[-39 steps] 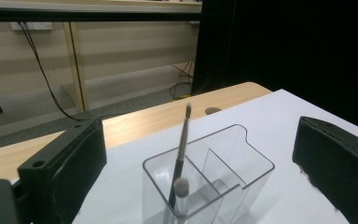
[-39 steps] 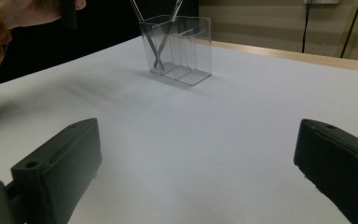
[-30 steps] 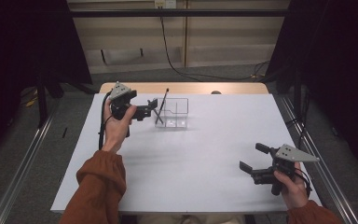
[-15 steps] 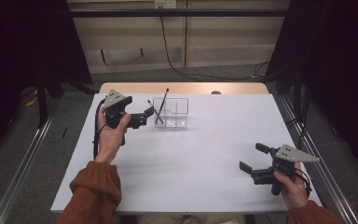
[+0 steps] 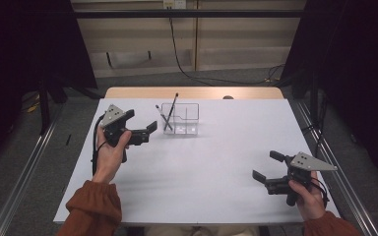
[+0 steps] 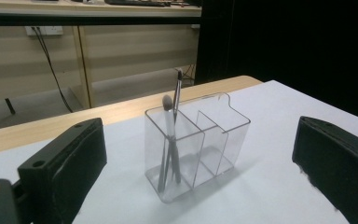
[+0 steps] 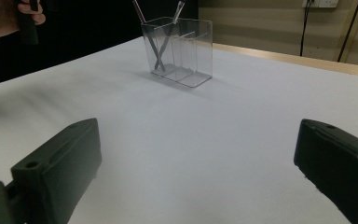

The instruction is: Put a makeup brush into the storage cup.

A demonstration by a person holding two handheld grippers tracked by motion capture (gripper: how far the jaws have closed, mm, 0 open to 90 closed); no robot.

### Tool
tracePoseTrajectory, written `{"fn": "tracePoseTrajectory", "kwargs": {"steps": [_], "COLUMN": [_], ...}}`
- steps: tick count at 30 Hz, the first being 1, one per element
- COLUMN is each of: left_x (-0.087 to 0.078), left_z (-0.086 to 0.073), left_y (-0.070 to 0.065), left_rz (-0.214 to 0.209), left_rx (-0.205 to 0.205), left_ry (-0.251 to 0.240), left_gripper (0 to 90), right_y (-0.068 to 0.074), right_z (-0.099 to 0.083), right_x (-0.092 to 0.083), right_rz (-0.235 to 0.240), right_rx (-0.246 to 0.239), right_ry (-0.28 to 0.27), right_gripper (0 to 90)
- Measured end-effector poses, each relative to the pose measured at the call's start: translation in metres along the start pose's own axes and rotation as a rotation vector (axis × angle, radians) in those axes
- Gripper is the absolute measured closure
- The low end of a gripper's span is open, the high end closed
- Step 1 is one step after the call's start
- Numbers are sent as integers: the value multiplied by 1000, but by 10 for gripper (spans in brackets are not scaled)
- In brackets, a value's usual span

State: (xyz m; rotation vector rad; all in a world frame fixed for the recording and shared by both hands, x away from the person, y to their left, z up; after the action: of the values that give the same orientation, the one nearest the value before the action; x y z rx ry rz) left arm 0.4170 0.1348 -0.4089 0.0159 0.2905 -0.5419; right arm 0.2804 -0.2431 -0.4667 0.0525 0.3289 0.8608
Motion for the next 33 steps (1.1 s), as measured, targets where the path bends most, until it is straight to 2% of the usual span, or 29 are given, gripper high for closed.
{"fn": "tracePoseTrajectory", "kwargs": {"steps": [2, 6, 9, 12, 15, 21, 23, 29, 33], "left_x": [-3, -9, -13, -17, -24, -36, -39, -49, -57], "left_z": [-2, -11, -16, -20, -22, -23, -26, -37, -42], "left_y": [1, 0, 1, -2, -4, -5, -6, -1, -2], "left_rz": [-8, -11, -5, -26, -25, -20, -34, -11, -20], "left_rx": [-15, -16, -6, 6, 18, 17, 12, 12, 18], "left_ry": [-3, 2, 10, 12, 13, 0, 4, 13, 18], "left_gripper": [27, 27, 27, 27, 25, 22, 22, 22, 23], "right_y": [0, 0, 0, 0, 0, 0, 0, 0, 1], "right_z": [0, 0, 0, 0, 0, 1, 1, 1, 1], "right_x": [0, 0, 0, 1, 1, 1, 1, 1, 1], "right_rz": [2, 4, 3, 5, 4, 4, 4, 1, 1], "right_rx": [-1, 0, 1, -1, -1, -1, -2, -1, -1], "right_ry": [1, 1, 2, 0, -1, 0, -1, -5, -5], "right_gripper": [1, 1, 1, 1, 1, 1, 1, 1, 1]}}
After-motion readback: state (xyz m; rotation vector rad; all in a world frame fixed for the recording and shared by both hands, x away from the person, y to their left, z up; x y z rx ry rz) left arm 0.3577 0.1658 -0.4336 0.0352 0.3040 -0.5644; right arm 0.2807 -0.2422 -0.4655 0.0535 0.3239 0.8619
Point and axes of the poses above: each handheld gripper's, and its own axes: x roughly forward along the jaws, z roughly out of its top, y roughly to its left, the point moved 8 cm from there along x, roughly forward along the jaws, and after that the axes turned 10 degrees about z, right-handed, at the moved point
